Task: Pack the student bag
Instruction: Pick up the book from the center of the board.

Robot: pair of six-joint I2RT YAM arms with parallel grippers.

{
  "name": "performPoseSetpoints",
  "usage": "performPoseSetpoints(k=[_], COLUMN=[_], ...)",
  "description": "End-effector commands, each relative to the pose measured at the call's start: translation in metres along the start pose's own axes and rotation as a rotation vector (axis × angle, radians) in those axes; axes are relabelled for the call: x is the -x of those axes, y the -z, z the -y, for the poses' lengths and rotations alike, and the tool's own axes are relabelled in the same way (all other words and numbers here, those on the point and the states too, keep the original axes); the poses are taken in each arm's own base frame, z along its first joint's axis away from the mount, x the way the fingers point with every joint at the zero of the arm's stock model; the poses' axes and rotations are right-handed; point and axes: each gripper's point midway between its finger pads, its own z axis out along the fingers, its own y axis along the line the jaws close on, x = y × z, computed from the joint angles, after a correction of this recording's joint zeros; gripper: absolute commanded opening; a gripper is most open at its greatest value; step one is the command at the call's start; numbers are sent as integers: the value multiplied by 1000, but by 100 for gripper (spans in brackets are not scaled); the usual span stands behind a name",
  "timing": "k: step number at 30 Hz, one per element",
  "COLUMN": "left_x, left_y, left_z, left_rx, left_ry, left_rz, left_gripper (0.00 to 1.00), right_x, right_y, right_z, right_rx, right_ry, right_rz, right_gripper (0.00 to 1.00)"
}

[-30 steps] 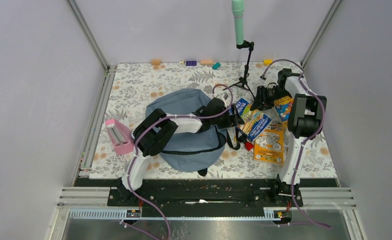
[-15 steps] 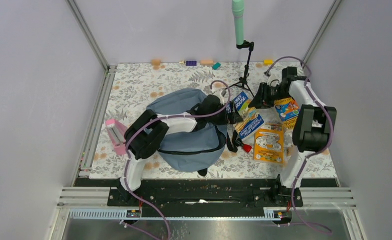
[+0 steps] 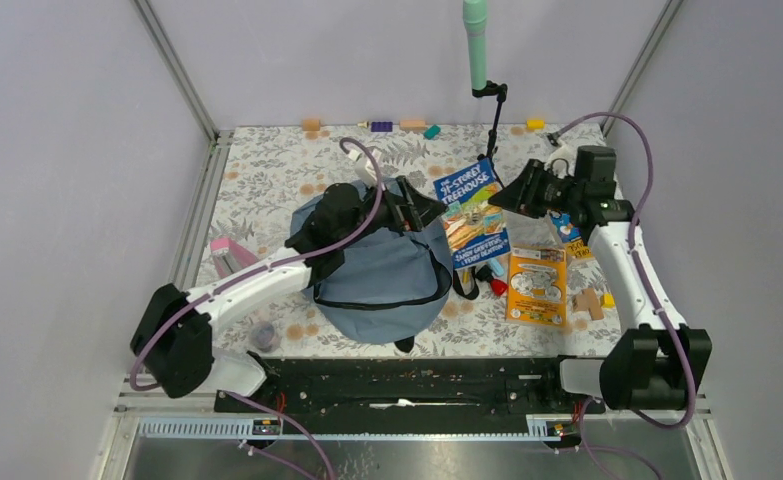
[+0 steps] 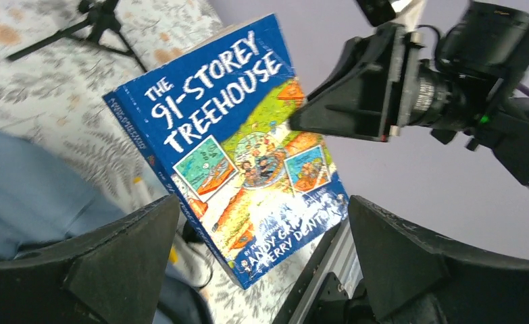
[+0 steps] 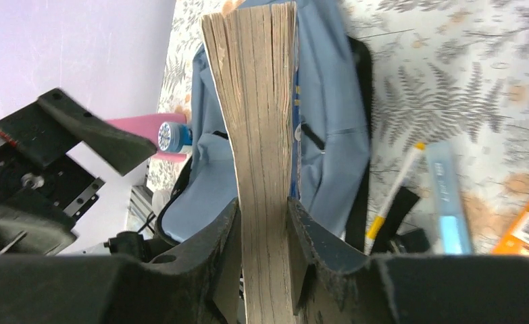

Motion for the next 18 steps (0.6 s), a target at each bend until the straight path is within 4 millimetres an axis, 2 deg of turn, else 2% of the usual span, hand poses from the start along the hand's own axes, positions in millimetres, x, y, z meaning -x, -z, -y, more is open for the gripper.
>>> performPoseSetpoints(k=[1, 5, 11, 14, 18], left_x=[14, 21, 24, 25, 23], left_y=[35, 75, 129, 145, 153], left_z=[-14, -20, -31, -20, -6], left_rx=[11, 55, 166, 117, 46], left_ry=[55, 36, 19, 53, 104], left_rz=[67, 113, 183, 217, 214], left_gripper=[99, 99, 99, 99, 99], right_x=[-2, -7, -20, -28, -38], right_y=[-6, -8, -5, -2, 12], right_z=[-73, -117, -164, -178, -200], right_rx=[127, 224, 360, 414, 484], right_ry=[104, 124, 101, 73, 79], right_rz=[93, 185, 223, 223, 244], right_gripper=[0, 0, 0, 0, 0])
